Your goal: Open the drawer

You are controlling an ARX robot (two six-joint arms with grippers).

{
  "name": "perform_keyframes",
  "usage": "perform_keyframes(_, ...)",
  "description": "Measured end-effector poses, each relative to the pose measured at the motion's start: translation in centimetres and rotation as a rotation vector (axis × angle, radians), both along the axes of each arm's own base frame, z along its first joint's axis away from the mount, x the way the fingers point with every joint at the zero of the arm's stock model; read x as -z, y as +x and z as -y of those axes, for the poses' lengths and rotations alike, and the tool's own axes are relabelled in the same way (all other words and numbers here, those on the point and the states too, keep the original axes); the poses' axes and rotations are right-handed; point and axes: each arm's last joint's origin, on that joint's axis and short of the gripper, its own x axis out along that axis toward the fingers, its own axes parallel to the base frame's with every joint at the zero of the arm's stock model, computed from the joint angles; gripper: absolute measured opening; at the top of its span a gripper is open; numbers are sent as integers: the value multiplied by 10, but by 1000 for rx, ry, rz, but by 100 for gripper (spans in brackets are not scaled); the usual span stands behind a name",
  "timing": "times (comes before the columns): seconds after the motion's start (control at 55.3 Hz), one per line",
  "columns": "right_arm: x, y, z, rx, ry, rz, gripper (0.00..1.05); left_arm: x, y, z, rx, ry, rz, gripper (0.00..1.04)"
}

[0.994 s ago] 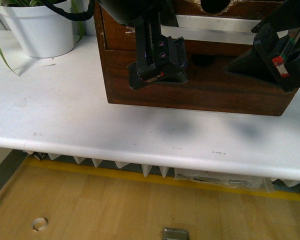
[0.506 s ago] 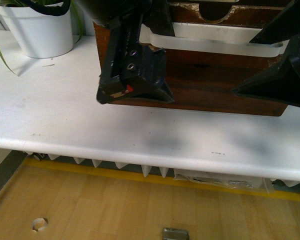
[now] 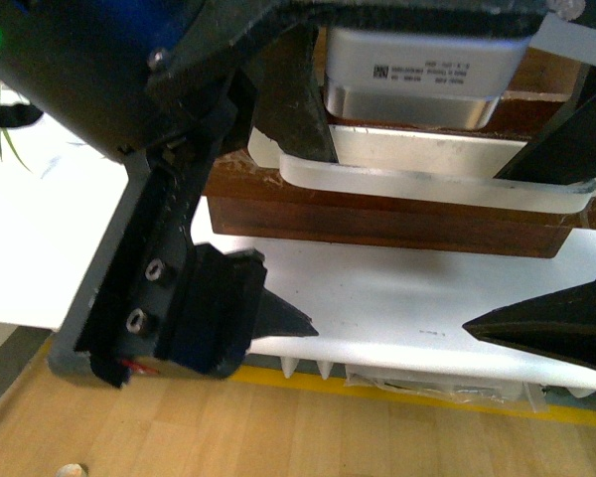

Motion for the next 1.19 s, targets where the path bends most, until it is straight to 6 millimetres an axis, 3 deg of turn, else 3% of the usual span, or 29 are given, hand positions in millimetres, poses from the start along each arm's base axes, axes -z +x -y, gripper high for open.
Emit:
perform_keyframes(0.145,-6,-7,6,34,88,32,96,1,-6,-3,-67,-85,115,99)
perform_keyframes(0.343,-18,-26,28,146,209,119,96,-18,-20,-17,-216,-248,277,99)
perform_keyframes(0.542,-17,-54,55,357,318,258,96,-20,-50,-42,-431,-413,357,99)
perform_keyframes(0.759,-6,-92,71,558,407,343,96,-17,-88,-79,-736,-603,421,99)
perform_keyframes(0.886,9,-124,80,790,457,411,96,-2,-122,-111,-964,-706,413,99)
perform_keyframes(1.084,27,-152,88,1006,539,434,96,28,-159,-135,-1169,-779,342,99)
perform_keyframes(1.193,28,-160,91,1071,615,454,96,39,-168,-143,-1262,-846,295,99)
